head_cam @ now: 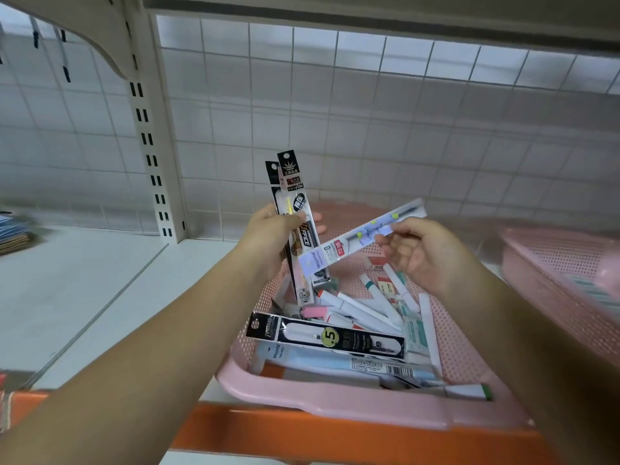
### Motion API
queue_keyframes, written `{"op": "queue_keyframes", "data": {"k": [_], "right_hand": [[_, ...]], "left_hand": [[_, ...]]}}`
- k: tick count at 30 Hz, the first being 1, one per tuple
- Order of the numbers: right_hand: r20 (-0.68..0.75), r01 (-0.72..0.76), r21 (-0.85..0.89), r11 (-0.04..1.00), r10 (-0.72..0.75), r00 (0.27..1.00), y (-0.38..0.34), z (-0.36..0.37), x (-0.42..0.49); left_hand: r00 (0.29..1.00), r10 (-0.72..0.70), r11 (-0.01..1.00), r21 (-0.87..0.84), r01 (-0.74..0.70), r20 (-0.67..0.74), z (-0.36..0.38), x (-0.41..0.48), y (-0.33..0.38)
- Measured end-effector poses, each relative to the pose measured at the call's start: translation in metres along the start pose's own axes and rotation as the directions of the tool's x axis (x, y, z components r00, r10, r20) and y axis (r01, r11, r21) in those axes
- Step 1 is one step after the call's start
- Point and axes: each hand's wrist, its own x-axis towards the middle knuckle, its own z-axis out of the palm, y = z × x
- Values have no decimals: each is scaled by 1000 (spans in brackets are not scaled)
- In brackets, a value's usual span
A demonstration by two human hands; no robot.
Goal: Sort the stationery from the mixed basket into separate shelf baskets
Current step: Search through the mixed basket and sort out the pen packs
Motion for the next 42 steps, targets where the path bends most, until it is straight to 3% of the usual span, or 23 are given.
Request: {"op": "queue_keyframes", "data": {"k": [5,9,11,14,20,25,27,29,33,36,42], "right_hand": [[-6,-1,204,979,3,1000,1,3,-1],[-18,-27,335,942,35,999,2,4,0],[-29,-34,225,974,42,999,5,4,2],[3,-26,-102,994,26,1000,13,8,3],[56,-37,-229,973,51,997,29,18,5],[130,282,-451,847,-250,959,23,18,5],[181,327,-518,791,-272,945,21,17,0],[224,325,-594,736,-236,946,21,16,-5],[325,322,-792,519,-88,942,30,17,-8],[339,277,-824,495,36,940,37,20,-9],[383,273,-828,490,139,913,50,21,-4]], "left_hand": [[999,-50,996,66,51,-12,1,-2,0],[992,-87,995,-34,90,87,1,-2,1],[992,-71,993,-84,81,108,2,-2,2],[993,-61,991,-111,72,105,4,-2,3],[998,-55,980,-189,57,14,-1,6,2],[998,2,989,-147,-12,-63,-4,10,0],[997,15,986,-166,-27,-71,-4,10,1],[998,13,982,-190,-25,-63,-4,11,2],[1000,-7,978,-208,3,-19,-5,11,2],[999,-1,980,-200,11,54,-4,9,2],[987,27,988,-151,-2,159,1,4,0]]}}
